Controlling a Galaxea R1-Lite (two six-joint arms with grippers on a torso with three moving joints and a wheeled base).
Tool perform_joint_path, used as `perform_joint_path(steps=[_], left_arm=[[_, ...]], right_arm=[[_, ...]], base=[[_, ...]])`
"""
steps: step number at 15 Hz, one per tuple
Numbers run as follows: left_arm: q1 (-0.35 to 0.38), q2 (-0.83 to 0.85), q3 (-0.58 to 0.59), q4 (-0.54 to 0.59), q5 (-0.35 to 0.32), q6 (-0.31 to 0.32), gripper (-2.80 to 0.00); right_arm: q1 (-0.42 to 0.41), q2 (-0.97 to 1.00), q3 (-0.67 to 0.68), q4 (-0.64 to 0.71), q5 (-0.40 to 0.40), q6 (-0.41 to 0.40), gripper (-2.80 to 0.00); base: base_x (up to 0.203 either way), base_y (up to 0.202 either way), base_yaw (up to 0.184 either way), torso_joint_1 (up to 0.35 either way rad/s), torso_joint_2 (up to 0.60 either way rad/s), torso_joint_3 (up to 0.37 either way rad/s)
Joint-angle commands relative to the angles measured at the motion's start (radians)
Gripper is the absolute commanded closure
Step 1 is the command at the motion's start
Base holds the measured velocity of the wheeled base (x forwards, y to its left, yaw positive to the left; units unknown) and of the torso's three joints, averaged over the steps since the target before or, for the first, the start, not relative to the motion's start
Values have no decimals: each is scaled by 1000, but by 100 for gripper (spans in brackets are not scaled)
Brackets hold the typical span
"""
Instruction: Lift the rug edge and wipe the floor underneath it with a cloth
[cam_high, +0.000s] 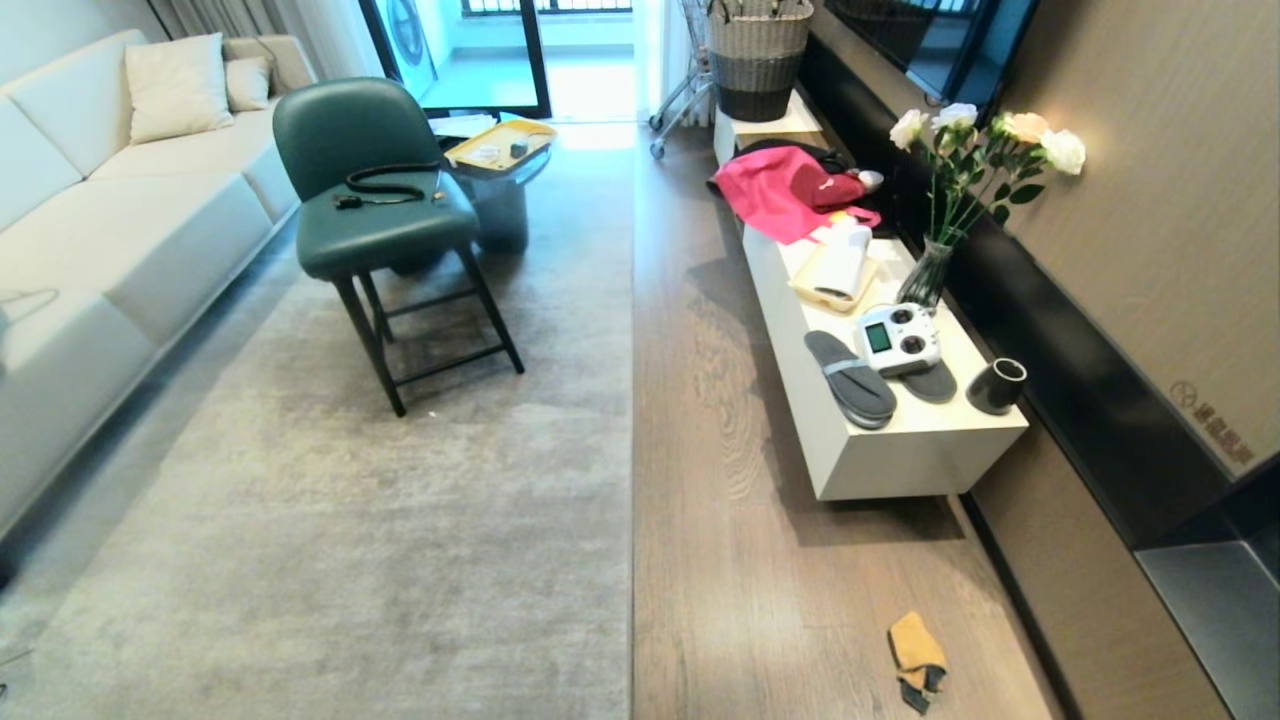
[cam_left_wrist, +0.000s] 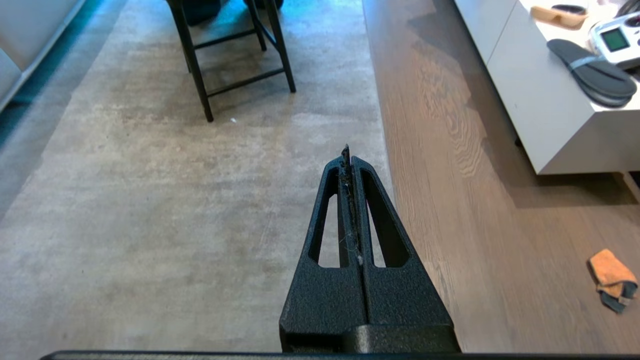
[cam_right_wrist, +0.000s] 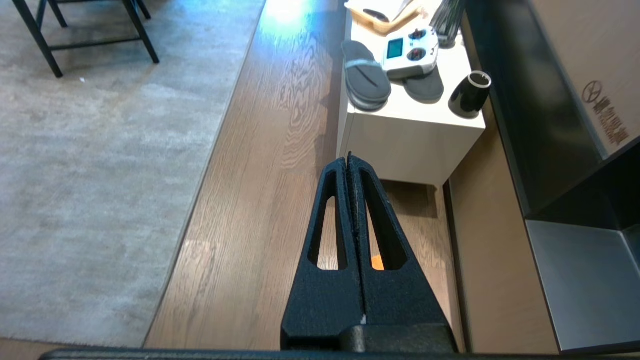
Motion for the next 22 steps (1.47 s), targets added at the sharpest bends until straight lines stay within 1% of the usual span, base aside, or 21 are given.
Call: perform_joint_path(steps=[1, 12, 22], left_arm=[[0, 0, -1, 0, 0, 0, 0], [0, 0, 0, -1, 0, 1, 0], [0, 0, 0, 0, 0, 1, 0]], right_arm=[[0, 1, 0, 0, 1, -1, 0], [0, 1, 0, 0, 1, -1, 0], [0, 1, 0, 0, 1, -1, 0]], base=[[0, 0, 0, 6, 7, 212], [0, 0, 0, 5, 2, 193], [0, 0, 0, 0, 2, 12]])
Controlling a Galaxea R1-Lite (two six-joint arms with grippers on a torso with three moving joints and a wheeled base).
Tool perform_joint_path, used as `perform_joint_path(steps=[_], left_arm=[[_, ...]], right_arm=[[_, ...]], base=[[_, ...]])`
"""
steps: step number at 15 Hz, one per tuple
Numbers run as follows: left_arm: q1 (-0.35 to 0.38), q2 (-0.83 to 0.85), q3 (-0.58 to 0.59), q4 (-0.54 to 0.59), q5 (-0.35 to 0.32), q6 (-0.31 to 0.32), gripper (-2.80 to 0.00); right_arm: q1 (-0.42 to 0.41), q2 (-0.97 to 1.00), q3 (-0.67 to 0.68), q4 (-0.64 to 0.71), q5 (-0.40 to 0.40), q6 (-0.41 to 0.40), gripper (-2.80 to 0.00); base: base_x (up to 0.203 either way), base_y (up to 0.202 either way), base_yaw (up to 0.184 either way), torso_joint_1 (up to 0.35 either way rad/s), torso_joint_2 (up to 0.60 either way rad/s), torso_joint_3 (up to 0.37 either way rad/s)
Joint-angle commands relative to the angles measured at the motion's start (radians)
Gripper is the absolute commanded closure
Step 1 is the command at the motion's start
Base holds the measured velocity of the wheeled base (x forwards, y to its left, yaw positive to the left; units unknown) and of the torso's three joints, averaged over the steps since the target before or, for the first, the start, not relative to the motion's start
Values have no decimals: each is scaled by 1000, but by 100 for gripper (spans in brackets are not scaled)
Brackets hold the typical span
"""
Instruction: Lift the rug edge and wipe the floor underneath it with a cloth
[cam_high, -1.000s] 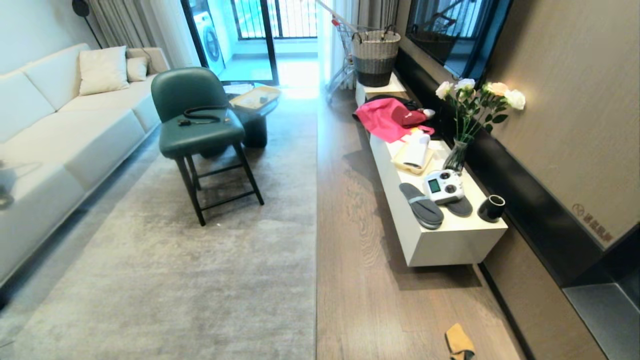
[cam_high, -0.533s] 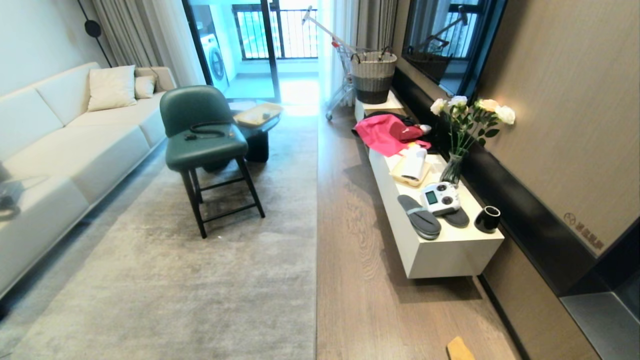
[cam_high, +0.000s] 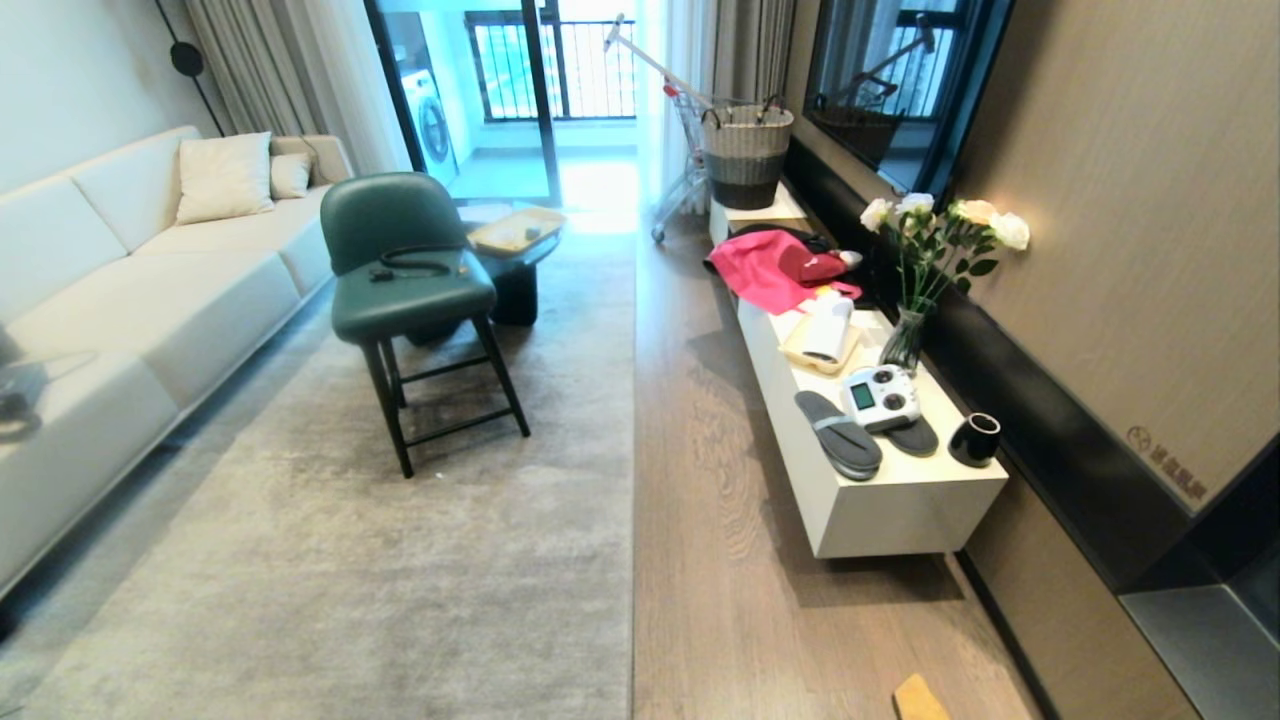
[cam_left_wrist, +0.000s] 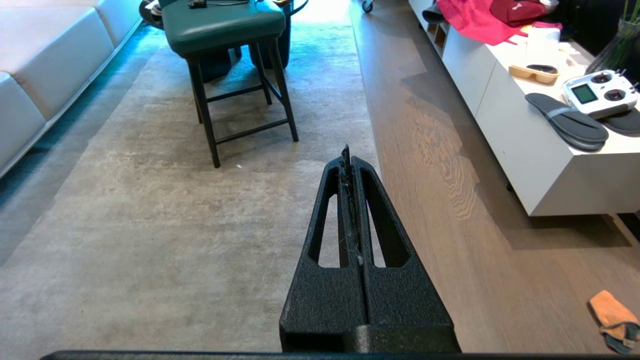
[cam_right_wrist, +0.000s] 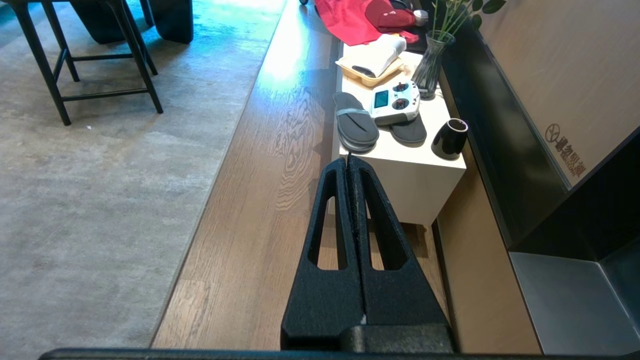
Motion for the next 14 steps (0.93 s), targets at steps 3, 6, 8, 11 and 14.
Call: perform_joint_path(steps=[3, 6, 8, 11, 14], left_arm=[[0, 0, 0, 0, 0, 2, 0], [0, 0, 0, -1, 0, 0, 0], [0, 0, 0, 0, 0, 1, 0], [0, 0, 0, 0, 0, 2, 0], [0, 0, 0, -1, 0, 1, 0]], right_arm=[[0, 1, 0, 0, 1, -2, 0], [0, 1, 0, 0, 1, -2, 0], [0, 1, 0, 0, 1, -2, 0], [0, 1, 0, 0, 1, -2, 0], [0, 1, 0, 0, 1, -2, 0]], base=[[0, 0, 0, 0, 0, 0], [0, 0, 0, 0, 0, 0], [0, 0, 0, 0, 0, 0], [0, 0, 0, 0, 0, 0], [0, 0, 0, 0, 0, 0]])
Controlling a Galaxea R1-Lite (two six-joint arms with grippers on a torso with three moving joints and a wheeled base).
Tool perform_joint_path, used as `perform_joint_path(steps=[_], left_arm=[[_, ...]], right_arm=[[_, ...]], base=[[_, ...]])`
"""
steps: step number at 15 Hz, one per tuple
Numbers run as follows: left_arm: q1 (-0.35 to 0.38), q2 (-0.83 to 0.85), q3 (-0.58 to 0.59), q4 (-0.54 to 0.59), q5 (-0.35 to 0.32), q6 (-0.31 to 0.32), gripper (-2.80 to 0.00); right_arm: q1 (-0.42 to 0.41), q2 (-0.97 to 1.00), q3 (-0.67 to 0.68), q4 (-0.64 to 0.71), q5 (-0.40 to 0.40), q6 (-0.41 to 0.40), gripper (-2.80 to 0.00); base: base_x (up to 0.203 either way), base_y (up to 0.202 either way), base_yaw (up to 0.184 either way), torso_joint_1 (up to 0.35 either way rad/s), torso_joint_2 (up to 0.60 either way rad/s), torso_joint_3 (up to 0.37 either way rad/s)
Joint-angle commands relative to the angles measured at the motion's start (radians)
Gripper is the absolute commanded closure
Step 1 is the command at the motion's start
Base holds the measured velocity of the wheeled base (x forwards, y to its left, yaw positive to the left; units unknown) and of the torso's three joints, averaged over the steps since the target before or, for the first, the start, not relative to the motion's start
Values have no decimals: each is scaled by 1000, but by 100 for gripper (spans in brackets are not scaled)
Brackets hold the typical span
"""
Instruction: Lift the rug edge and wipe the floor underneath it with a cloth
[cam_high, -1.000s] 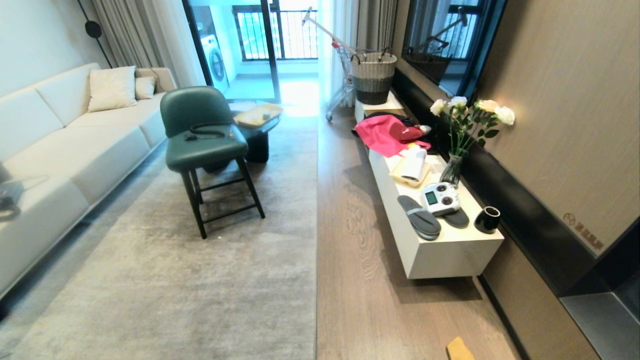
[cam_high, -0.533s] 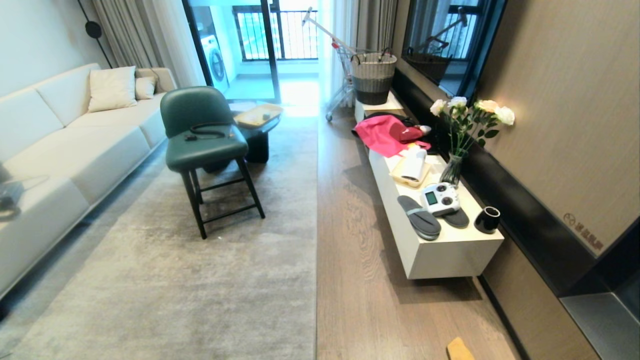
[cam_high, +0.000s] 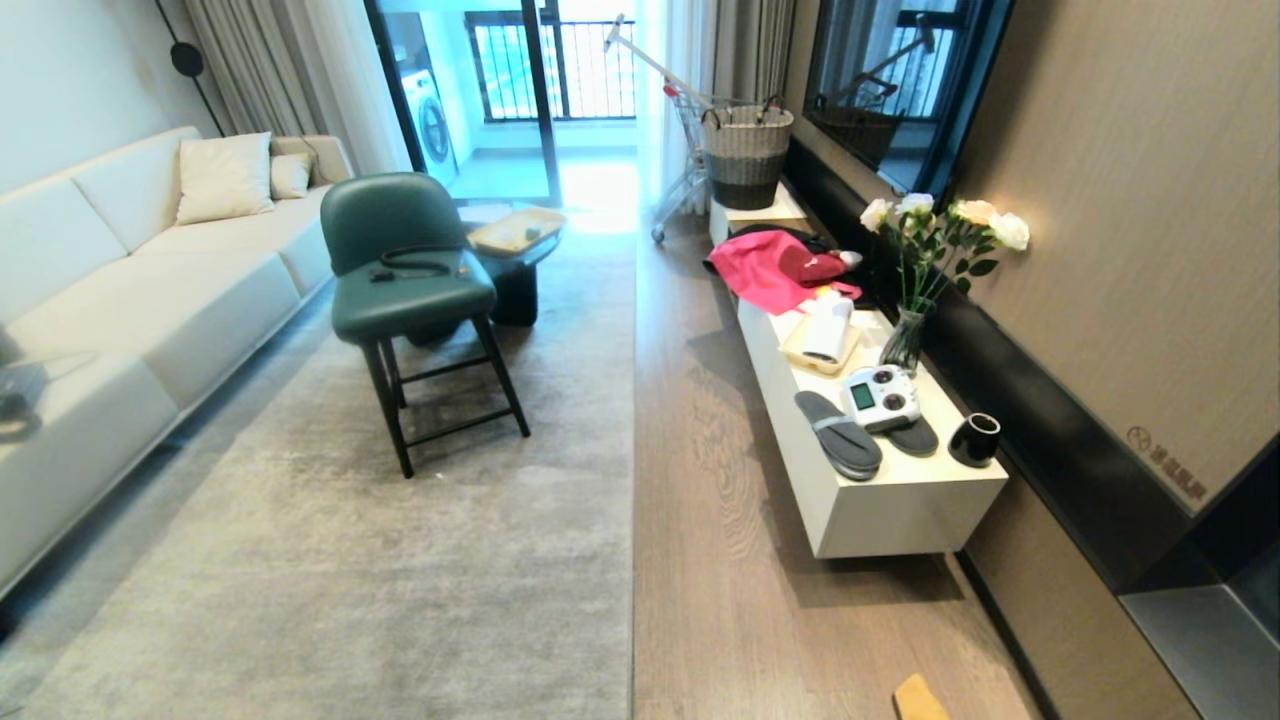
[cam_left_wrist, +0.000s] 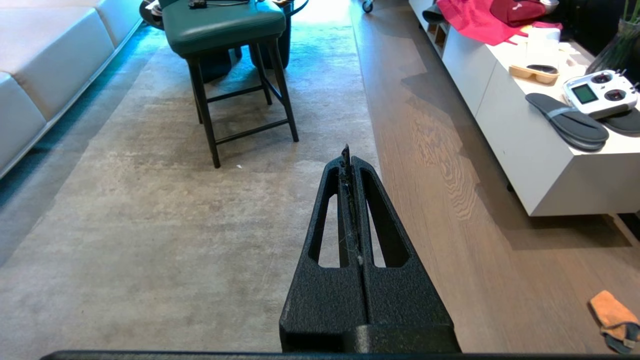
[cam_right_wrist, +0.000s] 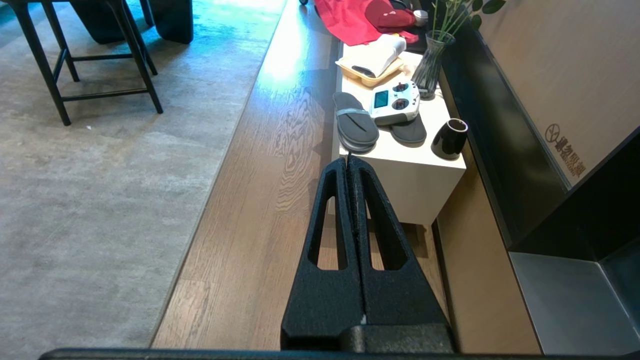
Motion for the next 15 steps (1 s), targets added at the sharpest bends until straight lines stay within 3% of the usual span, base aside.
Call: perform_joint_path(steps=[1, 15], left_arm=[[0, 0, 0, 0, 0, -1, 0], [0, 0, 0, 0, 0, 0, 0]], right_arm=[[0, 1, 0, 0, 1, -1, 0], [0, 1, 0, 0, 1, 6, 0]], base=[[0, 0, 0, 0, 0, 0], [0, 0, 0, 0, 0, 0]])
